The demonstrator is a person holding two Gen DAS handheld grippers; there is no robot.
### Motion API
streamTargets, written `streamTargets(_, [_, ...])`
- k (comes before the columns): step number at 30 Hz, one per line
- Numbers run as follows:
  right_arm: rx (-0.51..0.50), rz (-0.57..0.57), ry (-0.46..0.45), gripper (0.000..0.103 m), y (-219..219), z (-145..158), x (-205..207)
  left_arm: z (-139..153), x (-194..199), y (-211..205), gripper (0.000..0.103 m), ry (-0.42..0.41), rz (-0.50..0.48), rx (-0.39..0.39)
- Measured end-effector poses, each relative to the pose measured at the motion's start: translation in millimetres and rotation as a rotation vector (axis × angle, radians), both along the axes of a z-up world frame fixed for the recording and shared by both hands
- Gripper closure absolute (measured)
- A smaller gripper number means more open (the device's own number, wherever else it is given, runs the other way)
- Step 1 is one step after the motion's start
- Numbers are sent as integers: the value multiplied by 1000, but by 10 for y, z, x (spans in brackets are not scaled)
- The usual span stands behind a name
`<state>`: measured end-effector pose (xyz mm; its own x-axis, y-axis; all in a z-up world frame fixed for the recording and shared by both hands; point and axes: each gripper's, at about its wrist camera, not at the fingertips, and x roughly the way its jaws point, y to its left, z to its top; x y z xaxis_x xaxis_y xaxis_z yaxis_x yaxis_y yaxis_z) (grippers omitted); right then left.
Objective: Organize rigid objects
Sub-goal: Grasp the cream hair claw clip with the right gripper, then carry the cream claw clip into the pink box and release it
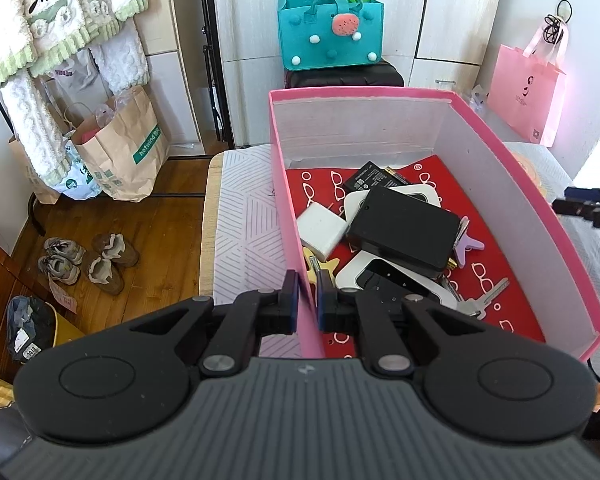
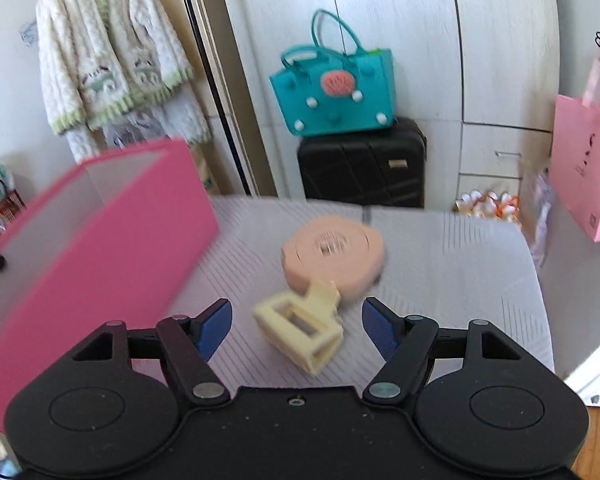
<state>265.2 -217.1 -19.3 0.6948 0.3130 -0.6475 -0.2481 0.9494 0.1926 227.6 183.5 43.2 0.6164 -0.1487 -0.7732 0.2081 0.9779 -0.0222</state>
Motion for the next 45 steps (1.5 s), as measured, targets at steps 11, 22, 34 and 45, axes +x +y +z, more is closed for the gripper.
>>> streamTargets(11, [-78, 8, -5, 22, 211, -333, 2, 5, 6, 5, 95, 0, 2, -5])
streamTargets(22, [-110, -21, -81, 40, 283, -303, -65, 0, 12, 19, 94, -3, 2, -17])
streamTargets(34, [-16, 107, -189, 40, 471, 278, -340, -1, 16, 16, 94, -4, 0, -20])
streamTargets(45, [104, 433, -201, 40, 1144, 783, -387, -18, 26, 1, 94, -4, 0, -29])
